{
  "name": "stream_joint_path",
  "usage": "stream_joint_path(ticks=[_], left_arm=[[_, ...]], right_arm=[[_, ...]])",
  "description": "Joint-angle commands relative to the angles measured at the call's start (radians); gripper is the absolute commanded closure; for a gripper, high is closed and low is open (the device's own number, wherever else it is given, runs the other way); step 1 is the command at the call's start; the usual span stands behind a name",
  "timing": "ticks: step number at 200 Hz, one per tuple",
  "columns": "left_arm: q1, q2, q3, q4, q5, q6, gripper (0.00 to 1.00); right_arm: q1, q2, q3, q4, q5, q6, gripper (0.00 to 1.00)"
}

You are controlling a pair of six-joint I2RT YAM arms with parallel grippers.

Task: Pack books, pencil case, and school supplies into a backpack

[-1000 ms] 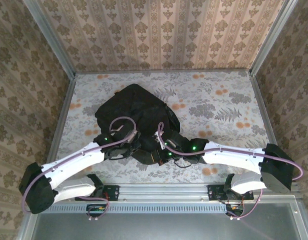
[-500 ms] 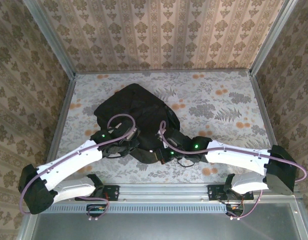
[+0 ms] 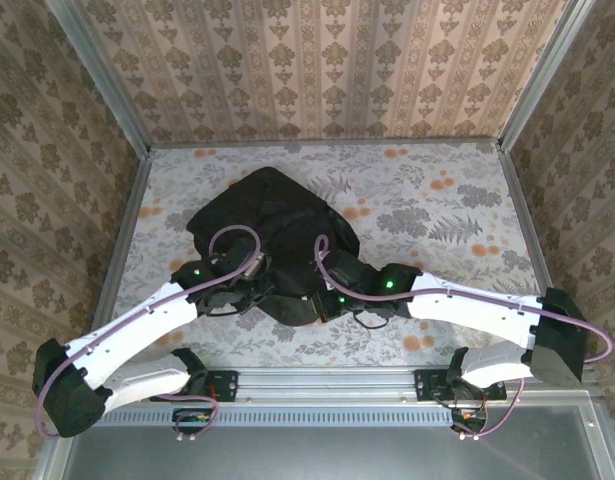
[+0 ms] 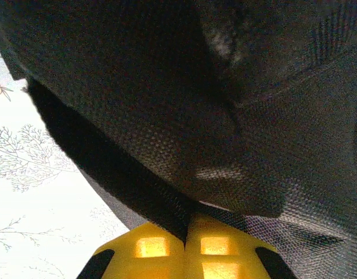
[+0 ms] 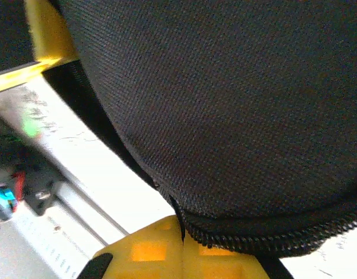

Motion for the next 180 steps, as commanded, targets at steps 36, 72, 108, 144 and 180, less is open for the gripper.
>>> stream_joint_path(ticks=[36,72,108,144,180], left_arm=[[0.026,0.021,0.008,-0.056,-0.043,0.047,1.00],[0.029,0.046,0.030,-0.097,-0.050,0.048,1.00],[0.039,0.034,0.025,-0.121,-0.061,0.053,1.00],[0.069,-0.026,0.000,-0.129,-0.074,0.063,1.00],[0.093,-0.050,0.001,-0.154,-0.063,0.091,1.00]], right_arm=[[0.097,0.181,0.273,-0.493,0.521,0.095,1.00],[0.157,0.320,0.428,-0.670,0.673,0.146,1.00],[0.176,0.338,0.442,-0.696,0.676,0.153,1.00],[0.166,0.313,0.380,-0.681,0.662,0.146,1.00],[0.144,0.260,0.311,-0.583,0.611,0.127,1.00]])
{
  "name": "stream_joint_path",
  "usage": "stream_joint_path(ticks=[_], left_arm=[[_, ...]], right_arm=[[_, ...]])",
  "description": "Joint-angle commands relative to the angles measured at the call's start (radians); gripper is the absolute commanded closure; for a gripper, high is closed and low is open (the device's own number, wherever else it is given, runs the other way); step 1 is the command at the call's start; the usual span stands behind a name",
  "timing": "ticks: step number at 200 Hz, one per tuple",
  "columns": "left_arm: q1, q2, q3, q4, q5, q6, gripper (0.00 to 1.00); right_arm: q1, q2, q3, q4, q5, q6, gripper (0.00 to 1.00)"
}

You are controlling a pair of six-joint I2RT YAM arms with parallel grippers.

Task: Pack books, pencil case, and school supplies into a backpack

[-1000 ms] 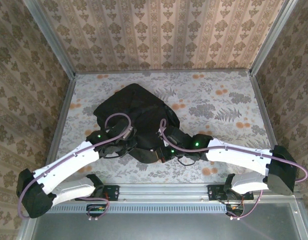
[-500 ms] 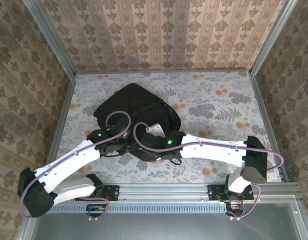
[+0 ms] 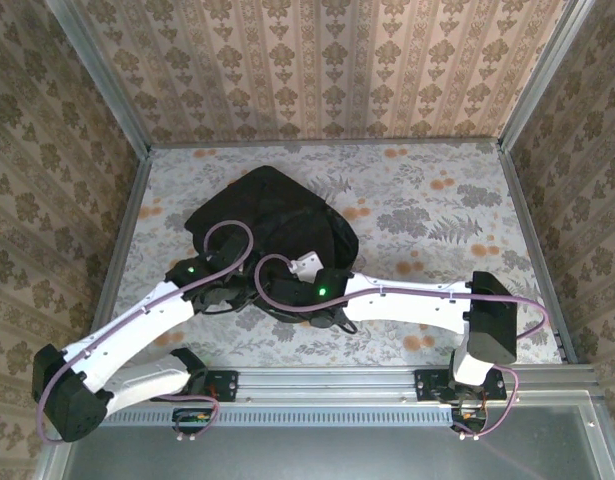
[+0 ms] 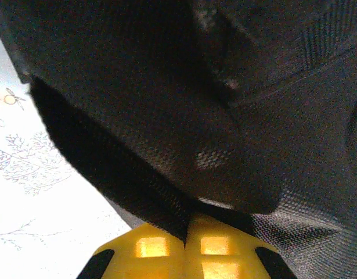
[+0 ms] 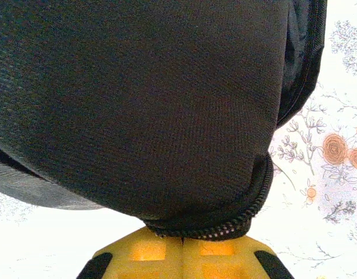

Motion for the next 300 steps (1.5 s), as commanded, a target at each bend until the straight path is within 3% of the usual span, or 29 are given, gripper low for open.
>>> stream_joint_path(ticks=[1,53,84,134,176,214,246,270,300], left_arm=[[0.037,-0.033,-0.012,-0.119,-0.086,0.046,1.00],[0.065,-0.069,-0.043,-0.124,-0.046,0.095,1.00],[0.102,-0.101,-0.061,-0.147,-0.026,0.128,1.00],[0.154,-0.118,-0.074,-0.149,0.019,0.192,1.00],[0.182,-0.099,-0.032,-0.186,0.010,0.295,1.00],[0.195,-0.054,-0.015,-0.128,0.055,0.403,1.00],[0.196,0.031,0.059,-0.132,0.178,0.492,1.00],[0.200,-0.016,0.093,-0.184,0.216,0.519,0.67],[0.201,-0.109,0.045,-0.234,0.283,0.440,0.52]], right_arm=[[-0.038,-0.074,-0.053,-0.085,0.053,-0.004,1.00],[-0.064,-0.152,-0.122,0.059,-0.004,-0.064,1.00],[-0.118,-0.246,-0.222,0.195,-0.137,-0.128,1.00],[-0.160,-0.291,-0.306,0.301,-0.229,-0.255,1.00],[-0.198,-0.338,-0.345,0.327,-0.235,-0.359,1.00],[-0.187,-0.380,-0.373,0.466,-0.482,-0.459,1.00],[-0.150,-0.333,-0.327,0.557,-0.647,-0.401,1.00],[-0.120,-0.266,-0.292,0.613,-0.722,-0.358,1.00],[-0.091,-0.206,-0.252,0.649,-0.734,-0.333,1.00]])
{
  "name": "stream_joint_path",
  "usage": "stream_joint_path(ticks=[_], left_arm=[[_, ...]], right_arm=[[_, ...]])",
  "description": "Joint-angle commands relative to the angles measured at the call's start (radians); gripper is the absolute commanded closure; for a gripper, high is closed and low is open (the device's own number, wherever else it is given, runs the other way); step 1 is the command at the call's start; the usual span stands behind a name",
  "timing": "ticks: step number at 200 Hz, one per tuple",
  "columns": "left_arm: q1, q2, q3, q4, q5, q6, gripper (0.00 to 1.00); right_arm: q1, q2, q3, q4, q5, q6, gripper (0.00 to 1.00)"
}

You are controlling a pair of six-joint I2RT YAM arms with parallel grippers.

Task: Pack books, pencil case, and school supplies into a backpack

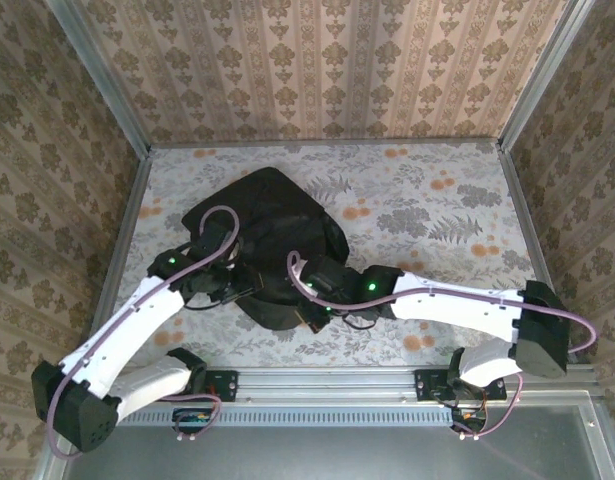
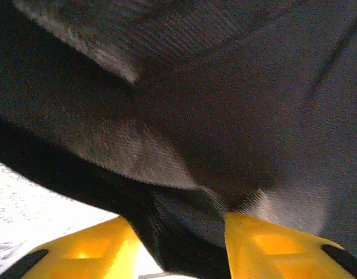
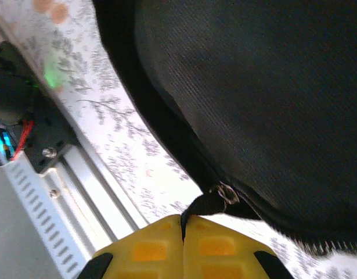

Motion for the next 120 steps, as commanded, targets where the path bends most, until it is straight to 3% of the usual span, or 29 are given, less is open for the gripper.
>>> stream_joint_path(ticks=[1,56,92,120], left_arm=[[0.007,-0.072,-0.011,-0.075,0.082,-0.030,0.52],[-0.029,-0.228,-0.204,-0.015,0.147,-0.375,0.50],[-0.083,-0.259,-0.162,-0.163,0.078,-0.447,0.53],[-0.099,-0.279,-0.188,-0.160,0.050,-0.486,0.52]], right_arm=[[0.027,0.038,0.058,0.085,-0.078,0.036,1.00],[0.053,0.103,0.119,0.111,-0.050,0.035,1.00],[0.054,0.119,0.130,0.123,-0.015,0.039,1.00],[0.075,0.144,0.147,0.125,-0.014,0.029,1.00]])
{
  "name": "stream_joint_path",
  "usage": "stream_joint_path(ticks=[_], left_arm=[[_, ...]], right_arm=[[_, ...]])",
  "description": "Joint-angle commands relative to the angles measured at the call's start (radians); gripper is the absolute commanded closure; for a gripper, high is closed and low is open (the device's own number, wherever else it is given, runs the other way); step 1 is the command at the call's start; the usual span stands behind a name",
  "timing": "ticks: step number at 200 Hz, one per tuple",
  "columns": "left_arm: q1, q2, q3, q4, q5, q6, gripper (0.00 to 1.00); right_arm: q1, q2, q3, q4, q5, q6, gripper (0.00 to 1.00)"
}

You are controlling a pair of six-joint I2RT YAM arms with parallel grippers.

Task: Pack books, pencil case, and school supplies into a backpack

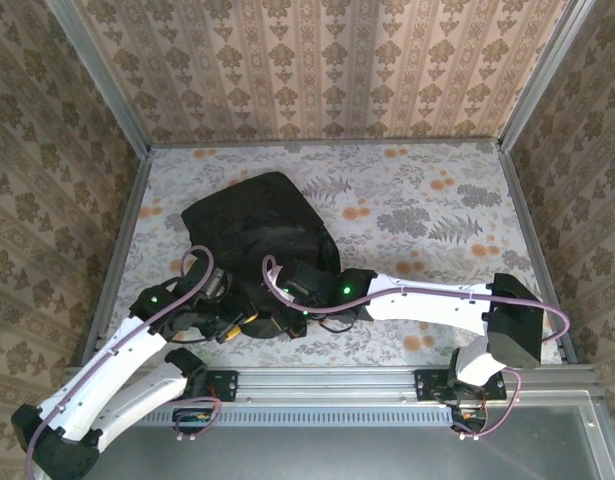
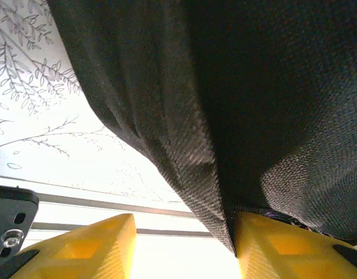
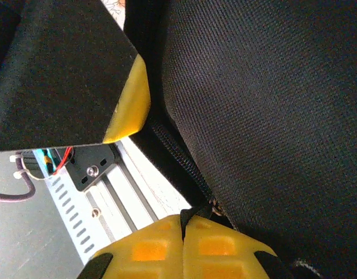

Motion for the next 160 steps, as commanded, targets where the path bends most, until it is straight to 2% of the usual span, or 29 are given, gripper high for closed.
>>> stream_joint_path(ticks=[1,44,86,103,123,160], left_arm=[[-0.012,-0.020,-0.001,-0.069,-0.029,-0.079,0.52],[-0.011,0.021,-0.064,0.057,-0.056,-0.102,0.52],[-0.002,0.071,-0.053,0.103,-0.104,-0.074,0.45],[0.005,0.080,-0.062,0.113,-0.107,-0.062,0.62],[0.025,0.081,-0.067,0.104,-0.114,-0.052,1.00],[0.048,0.076,-0.031,0.059,-0.142,-0.008,1.00]], right_arm=[[0.024,0.017,0.054,0.050,0.023,-0.004,1.00],[0.051,0.017,0.043,0.022,0.058,-0.025,1.00],[0.063,-0.017,-0.005,0.001,0.081,-0.021,1.00],[0.067,-0.036,-0.033,-0.003,0.094,-0.011,1.00],[0.069,-0.049,-0.053,-0.028,0.117,0.007,1.00],[0.075,-0.081,-0.077,-0.096,0.173,0.025,1.00]])
